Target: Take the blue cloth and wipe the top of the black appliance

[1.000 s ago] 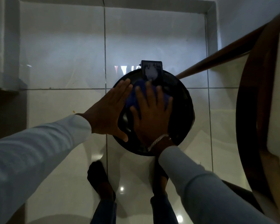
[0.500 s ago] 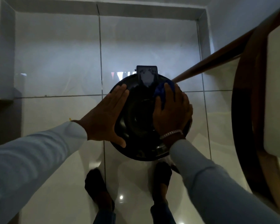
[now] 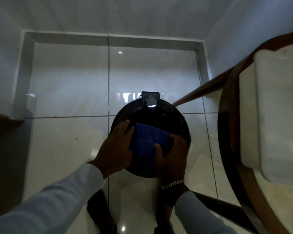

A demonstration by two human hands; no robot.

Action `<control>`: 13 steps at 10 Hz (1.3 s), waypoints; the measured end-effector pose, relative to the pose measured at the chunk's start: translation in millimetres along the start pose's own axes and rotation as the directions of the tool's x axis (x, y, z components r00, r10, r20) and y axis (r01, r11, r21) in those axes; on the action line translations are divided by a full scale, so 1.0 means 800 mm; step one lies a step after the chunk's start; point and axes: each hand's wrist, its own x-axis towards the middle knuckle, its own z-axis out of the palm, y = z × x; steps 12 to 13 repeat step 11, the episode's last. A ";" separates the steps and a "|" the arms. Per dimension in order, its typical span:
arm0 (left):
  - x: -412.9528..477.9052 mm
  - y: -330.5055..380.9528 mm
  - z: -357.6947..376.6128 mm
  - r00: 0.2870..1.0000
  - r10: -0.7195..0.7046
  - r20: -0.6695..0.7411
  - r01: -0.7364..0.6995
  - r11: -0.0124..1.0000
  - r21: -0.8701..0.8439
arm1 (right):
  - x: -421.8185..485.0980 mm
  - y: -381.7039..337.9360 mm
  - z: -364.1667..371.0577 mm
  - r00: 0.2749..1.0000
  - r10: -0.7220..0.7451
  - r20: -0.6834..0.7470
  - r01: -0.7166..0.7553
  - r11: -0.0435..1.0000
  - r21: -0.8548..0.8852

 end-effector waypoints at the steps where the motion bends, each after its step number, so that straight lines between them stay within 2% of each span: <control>1: 0.007 0.048 0.010 0.947 -0.306 -0.095 0.256 0.901 -0.350 | -0.004 -0.015 0.004 0.958 0.283 0.035 -0.285 0.954 0.093; 2: 0.021 0.071 0.016 0.842 -0.540 0.002 0.467 0.726 -0.505 | 0.004 -0.031 -0.002 0.897 0.415 0.153 -0.439 0.879 0.185; 3: 0.023 0.085 -0.014 0.738 -0.673 -0.046 0.492 0.583 -0.647 | 0.005 -0.055 -0.042 0.905 0.360 0.225 -0.410 0.880 0.240; 4: 0.008 0.119 -0.075 0.764 -0.626 -0.159 0.326 0.586 -0.742 | -0.004 -0.089 -0.109 0.972 0.194 0.130 -0.229 0.906 0.355; 5: -0.004 0.194 -0.129 0.846 -0.473 -0.245 0.164 0.669 -0.725 | -0.005 -0.118 -0.192 0.995 0.097 -0.013 -0.081 0.891 0.447; 6: 0.010 0.295 -0.147 0.877 -0.373 -0.303 0.064 0.715 -0.696 | 0.009 -0.118 -0.288 0.982 0.124 -0.144 -0.042 0.882 0.469; 7: 0.039 0.375 -0.129 0.931 -0.296 -0.215 0.063 0.709 -0.702 | 0.038 -0.087 -0.345 0.963 0.173 -0.206 -0.098 0.938 0.332; 8: 0.060 0.437 -0.107 0.975 -0.223 0.014 0.179 0.740 -0.648 | 0.073 -0.053 -0.367 0.969 0.216 -0.124 -0.186 0.959 0.215; 9: 0.057 0.460 -0.090 0.973 -0.173 0.153 0.230 0.788 -0.571 | 0.089 -0.030 -0.367 0.955 0.295 0.026 -0.295 0.944 0.144; 10: 0.044 0.451 -0.118 0.986 -0.159 0.046 0.160 0.855 -0.493 | 0.086 -0.037 -0.378 0.959 0.268 0.092 -0.270 0.963 0.019; 11: 0.030 0.457 -0.211 0.986 -0.061 -0.155 -0.014 0.898 -0.440 | 0.078 -0.108 -0.414 0.994 0.106 -0.025 -0.102 0.986 0.129; 13: 0.030 0.457 -0.211 0.986 -0.061 -0.155 -0.014 0.898 -0.440 | 0.078 -0.108 -0.414 0.994 0.106 -0.025 -0.102 0.986 0.129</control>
